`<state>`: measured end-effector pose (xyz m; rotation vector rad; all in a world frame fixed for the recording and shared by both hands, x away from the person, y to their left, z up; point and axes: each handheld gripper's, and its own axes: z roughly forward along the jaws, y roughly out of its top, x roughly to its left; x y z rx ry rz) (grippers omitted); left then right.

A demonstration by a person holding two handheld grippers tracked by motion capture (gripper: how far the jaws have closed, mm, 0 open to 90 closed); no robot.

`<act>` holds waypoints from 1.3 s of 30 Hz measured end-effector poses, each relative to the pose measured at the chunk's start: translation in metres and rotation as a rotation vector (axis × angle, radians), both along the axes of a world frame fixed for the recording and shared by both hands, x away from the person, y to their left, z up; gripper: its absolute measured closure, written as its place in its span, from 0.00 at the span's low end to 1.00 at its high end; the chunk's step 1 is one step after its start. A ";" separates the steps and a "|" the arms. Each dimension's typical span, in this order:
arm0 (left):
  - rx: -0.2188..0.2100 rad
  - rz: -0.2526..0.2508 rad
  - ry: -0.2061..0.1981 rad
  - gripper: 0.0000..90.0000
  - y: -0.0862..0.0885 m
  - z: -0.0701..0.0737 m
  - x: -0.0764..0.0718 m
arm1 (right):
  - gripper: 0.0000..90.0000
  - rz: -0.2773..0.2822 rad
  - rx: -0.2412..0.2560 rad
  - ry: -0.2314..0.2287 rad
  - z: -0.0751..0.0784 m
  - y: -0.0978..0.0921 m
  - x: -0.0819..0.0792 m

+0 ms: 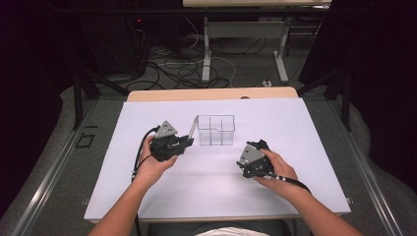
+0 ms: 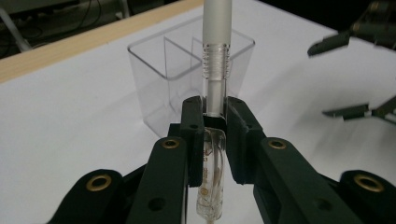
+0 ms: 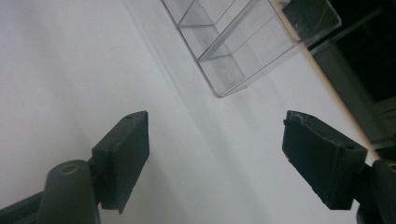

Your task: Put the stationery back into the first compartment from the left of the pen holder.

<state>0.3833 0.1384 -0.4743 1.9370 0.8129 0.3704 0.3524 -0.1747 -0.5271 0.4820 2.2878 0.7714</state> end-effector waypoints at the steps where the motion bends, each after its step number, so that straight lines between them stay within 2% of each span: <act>1: -0.011 0.002 0.003 0.87 0.000 0.003 0.002 | 0.22 -0.021 0.037 0.028 0.000 -0.002 0.002; 3: -0.040 0.010 0.000 0.87 0.000 0.008 0.007 | 0.19 -0.049 0.114 0.087 0.002 -0.005 0.005; 4: -0.065 0.018 0.001 0.87 -0.001 0.011 0.009 | 0.18 -0.060 0.145 0.104 0.002 -0.007 0.006; 7: -0.098 0.029 -0.013 0.87 -0.003 0.018 0.015 | 0.17 -0.089 0.226 0.166 0.004 -0.012 0.009; 11: -0.143 0.046 -0.034 0.87 -0.009 0.029 0.022 | 0.15 -0.138 0.314 0.244 0.002 -0.020 0.014; 14: -0.167 0.062 -0.041 0.87 -0.013 0.035 0.028 | 0.06 -0.169 0.390 0.298 0.000 -0.023 0.017; 17: -0.193 0.073 -0.040 0.87 -0.018 0.039 0.033 | 0.03 -0.191 0.432 0.323 -0.002 -0.026 0.019; 24: -0.216 0.101 -0.057 0.87 -0.031 0.040 0.046 | 0.00 -0.213 0.460 0.332 -0.004 -0.030 0.022; 27: -0.220 0.113 -0.043 0.87 -0.035 0.037 0.052 | 0.00 -0.211 0.460 0.344 -0.004 -0.030 0.022; 32: -0.215 0.138 -0.033 0.87 -0.042 0.028 0.061 | 0.00 -0.205 0.458 0.336 -0.006 -0.028 0.021; 34: -0.216 0.149 -0.027 0.87 -0.044 0.024 0.064 | 0.00 -0.201 0.447 0.335 -0.006 -0.027 0.021; 35: -0.212 0.148 -0.023 0.87 -0.045 0.023 0.066 | 0.00 -0.206 0.424 0.346 -0.006 -0.028 0.021; 36: -0.209 0.152 -0.019 0.87 -0.047 0.021 0.067 | 0.00 -0.201 0.444 0.333 -0.007 -0.026 0.021; 39: -0.193 0.162 -0.008 0.87 -0.051 0.015 0.071 | 0.00 -0.199 0.450 0.338 -0.008 -0.025 0.021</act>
